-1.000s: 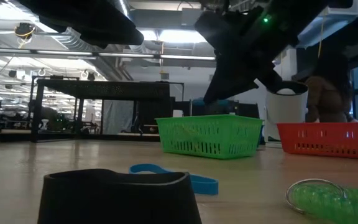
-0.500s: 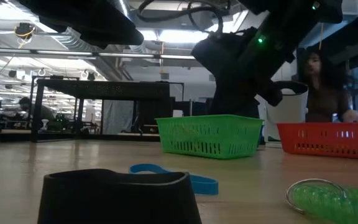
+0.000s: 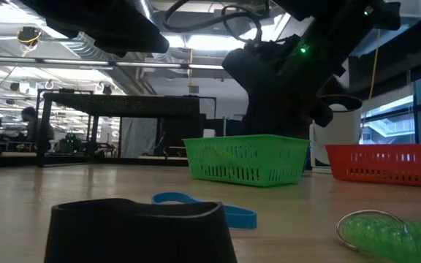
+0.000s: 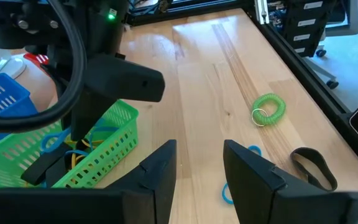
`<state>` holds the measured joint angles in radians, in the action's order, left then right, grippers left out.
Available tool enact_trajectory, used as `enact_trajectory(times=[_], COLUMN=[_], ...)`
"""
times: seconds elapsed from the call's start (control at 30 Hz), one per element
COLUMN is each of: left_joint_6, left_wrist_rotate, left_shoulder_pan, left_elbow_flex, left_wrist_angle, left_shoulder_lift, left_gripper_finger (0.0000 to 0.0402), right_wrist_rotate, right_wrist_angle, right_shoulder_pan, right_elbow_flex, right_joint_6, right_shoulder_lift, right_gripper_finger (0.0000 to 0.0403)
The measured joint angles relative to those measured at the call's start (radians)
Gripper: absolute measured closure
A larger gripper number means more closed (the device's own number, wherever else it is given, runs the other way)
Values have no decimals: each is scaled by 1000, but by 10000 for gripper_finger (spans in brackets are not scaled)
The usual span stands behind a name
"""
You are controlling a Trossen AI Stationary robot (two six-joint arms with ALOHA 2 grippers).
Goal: Pick & Place Office Desk Supplies
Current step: Put the blue rubber band into the blue basket, then put the blue rubber band into the green basket
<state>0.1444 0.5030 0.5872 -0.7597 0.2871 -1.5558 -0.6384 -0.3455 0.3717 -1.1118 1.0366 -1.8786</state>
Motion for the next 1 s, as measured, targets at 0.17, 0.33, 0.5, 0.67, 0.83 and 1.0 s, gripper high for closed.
enact_trajectory(times=[0.17, 0.33, 0.5, 0.67, 0.83, 1.0], left_joint_6=[0, 0, 0, 0, 0, 0], left_wrist_rotate=[0, 0, 0, 0, 0, -2], left_shoulder_pan=[0, 0, 0, 0, 0, 0], left_elbow_flex=[0, 0, 0, 0, 0, 0], left_wrist_angle=[0, 0, 0, 0, 0, 0], left_shoulder_lift=[0, 0, 0, 0, 0, 0], left_gripper_finger=[274, 274, 274, 274, 274, 274], right_wrist_rotate=[3, 17, 127, 274, 283, 191], right_wrist_angle=[0, -6, 23, 205, 403, 429], right_shoulder_pan=[0, 1, 14, 82, 179, 249], right_elbow_flex=[0, -1, -1, -1, -1, -1], right_joint_6=[-27, -56, -105, -218, -346, -368], right_shoulder_lift=[5, 42, 103, 113, 80, 76], right_gripper_finger=[242, 219, 220, 232, 244, 249])
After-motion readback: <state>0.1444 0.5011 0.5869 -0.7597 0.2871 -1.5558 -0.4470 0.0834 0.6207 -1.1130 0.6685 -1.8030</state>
